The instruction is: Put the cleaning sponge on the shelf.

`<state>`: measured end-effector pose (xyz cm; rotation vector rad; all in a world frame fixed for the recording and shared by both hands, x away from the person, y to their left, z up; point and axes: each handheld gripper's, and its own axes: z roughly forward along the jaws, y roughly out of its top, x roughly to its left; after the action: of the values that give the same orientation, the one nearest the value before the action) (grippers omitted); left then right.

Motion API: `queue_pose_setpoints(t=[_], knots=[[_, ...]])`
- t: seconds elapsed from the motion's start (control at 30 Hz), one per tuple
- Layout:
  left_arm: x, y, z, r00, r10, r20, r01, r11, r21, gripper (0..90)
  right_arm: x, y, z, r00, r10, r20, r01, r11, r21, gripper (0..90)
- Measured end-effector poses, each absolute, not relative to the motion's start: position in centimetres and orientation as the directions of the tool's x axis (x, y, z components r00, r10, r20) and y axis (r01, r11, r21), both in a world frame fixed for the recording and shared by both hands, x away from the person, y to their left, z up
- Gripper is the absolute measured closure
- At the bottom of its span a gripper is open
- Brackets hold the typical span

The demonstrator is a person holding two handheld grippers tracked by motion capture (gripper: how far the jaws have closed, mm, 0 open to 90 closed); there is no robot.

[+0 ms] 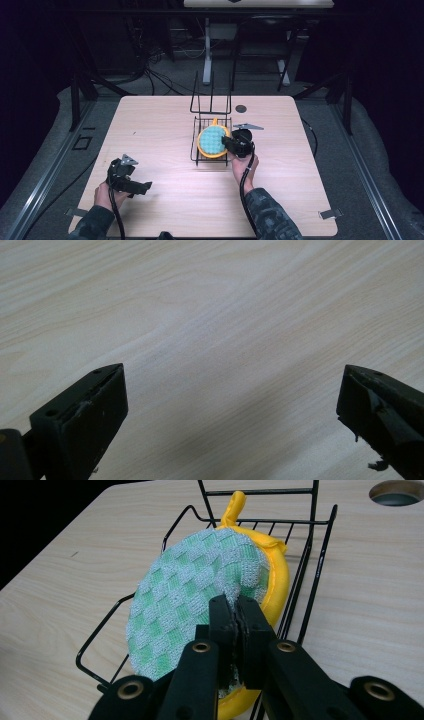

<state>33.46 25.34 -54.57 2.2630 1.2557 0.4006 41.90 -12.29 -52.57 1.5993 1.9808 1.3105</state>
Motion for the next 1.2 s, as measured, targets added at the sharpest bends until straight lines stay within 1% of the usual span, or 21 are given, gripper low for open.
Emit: queue_pose_setpoints(t=[0.3,0.5,0.73,0.77,0.8,1.0,1.2], knots=[[33.4,25.3,-54.6,0.529,0.848,0.006,0.697,-0.439,0.566,0.2,42.4,-12.5,-53.5,-0.278,0.889,0.363,0.667,-0.094,0.739,86.8],[33.4,25.1,-54.6,0.530,0.848,0.011,0.695,-0.442,0.568,0.1,42.4,-12.3,-53.8,-0.261,0.889,0.376,0.667,-0.115,0.736,86.3],[33.4,25.2,-54.6,0.532,0.847,0.009,0.697,-0.443,0.564,0.2,42.4,-12.1,-53.8,-0.268,0.891,0.366,0.664,-0.105,0.740,84.5],[33.4,25.2,-54.6,0.530,0.848,0.009,0.695,-0.440,0.569,0.2,42.3,-12.2,-53.6,-0.275,0.890,0.363,0.661,-0.099,0.744,81.4],[33.4,25.2,-54.6,0.530,0.848,0.009,0.695,-0.440,0.569,0.2,42.3,-12.2,-53.6,-0.275,0.890,0.363,0.661,-0.099,0.744,81.4],[33.5,25.1,-54.5,0.533,0.846,0.012,0.691,-0.444,0.570,0.1,41.9,-12.4,-52.9,-0.323,0.883,0.340,0.650,-0.054,0.758,60.9],[33.5,25.0,-54.5,0.538,0.843,0.014,0.686,-0.447,0.573,0.2,41.1,-13.2,-51.7,-0.359,0.871,0.335,0.638,-0.034,0.769,47.1]])
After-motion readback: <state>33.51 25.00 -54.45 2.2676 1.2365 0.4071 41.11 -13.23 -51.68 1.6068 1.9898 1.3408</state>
